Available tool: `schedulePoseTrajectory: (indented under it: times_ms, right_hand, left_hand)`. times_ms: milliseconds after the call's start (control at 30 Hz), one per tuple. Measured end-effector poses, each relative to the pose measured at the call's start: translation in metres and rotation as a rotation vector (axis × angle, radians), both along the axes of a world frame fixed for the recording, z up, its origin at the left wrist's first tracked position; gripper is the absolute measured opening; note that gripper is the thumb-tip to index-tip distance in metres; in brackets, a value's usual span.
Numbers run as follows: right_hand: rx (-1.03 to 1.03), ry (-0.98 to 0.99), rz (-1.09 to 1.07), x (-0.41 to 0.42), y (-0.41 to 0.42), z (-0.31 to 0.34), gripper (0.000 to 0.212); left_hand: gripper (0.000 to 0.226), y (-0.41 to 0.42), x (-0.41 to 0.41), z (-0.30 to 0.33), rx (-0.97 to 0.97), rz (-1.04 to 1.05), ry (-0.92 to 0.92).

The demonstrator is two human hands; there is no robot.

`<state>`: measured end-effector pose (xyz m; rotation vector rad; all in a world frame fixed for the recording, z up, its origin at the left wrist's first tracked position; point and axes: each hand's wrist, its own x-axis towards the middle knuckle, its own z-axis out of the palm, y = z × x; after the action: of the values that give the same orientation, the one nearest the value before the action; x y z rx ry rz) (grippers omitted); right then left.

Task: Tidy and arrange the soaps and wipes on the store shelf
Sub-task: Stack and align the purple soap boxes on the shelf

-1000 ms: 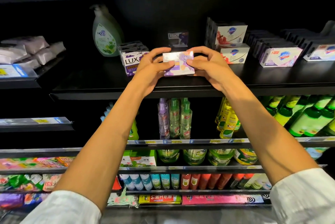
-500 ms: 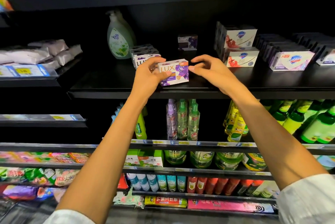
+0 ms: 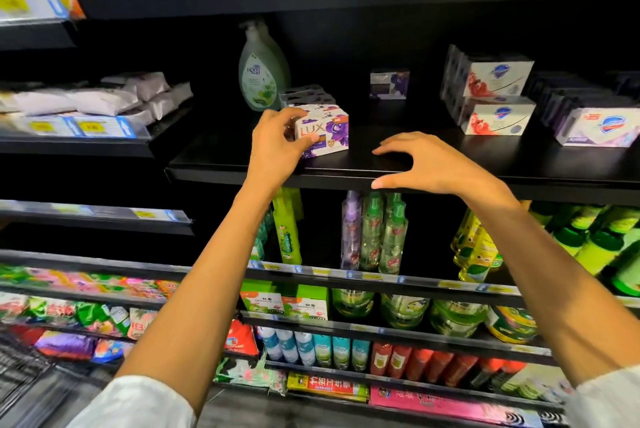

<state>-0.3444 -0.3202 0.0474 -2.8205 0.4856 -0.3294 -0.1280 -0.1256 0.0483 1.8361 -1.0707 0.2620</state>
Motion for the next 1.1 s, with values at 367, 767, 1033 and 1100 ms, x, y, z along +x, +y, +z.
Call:
schedulePoseTrajectory:
  times_ms: [367,767,1033,1100]
  right_hand:
    - [0.118,-0.062,-0.018,-0.004,0.008,0.008,0.075]
    - [0.64,-0.53,-0.361,0.052,-0.059,0.016,0.018]
    - [0.619,-0.642,-0.506,0.11,-0.114,0.019,0.042]
    - [0.647,-0.667,-0.505,0.118,-0.124,0.019,0.052]
  left_hand:
    - [0.053,-0.005,0.007,-0.007,0.034,0.017,-0.07]
    - [0.054,-0.01,-0.041,-0.015,0.238,-0.257,-0.518]
    - [0.069,-0.018,-0.031,-0.025,0.355,-0.325,-0.472]
    - [0.068,-0.018,-0.03,-0.026,0.374,-0.301,-0.48]
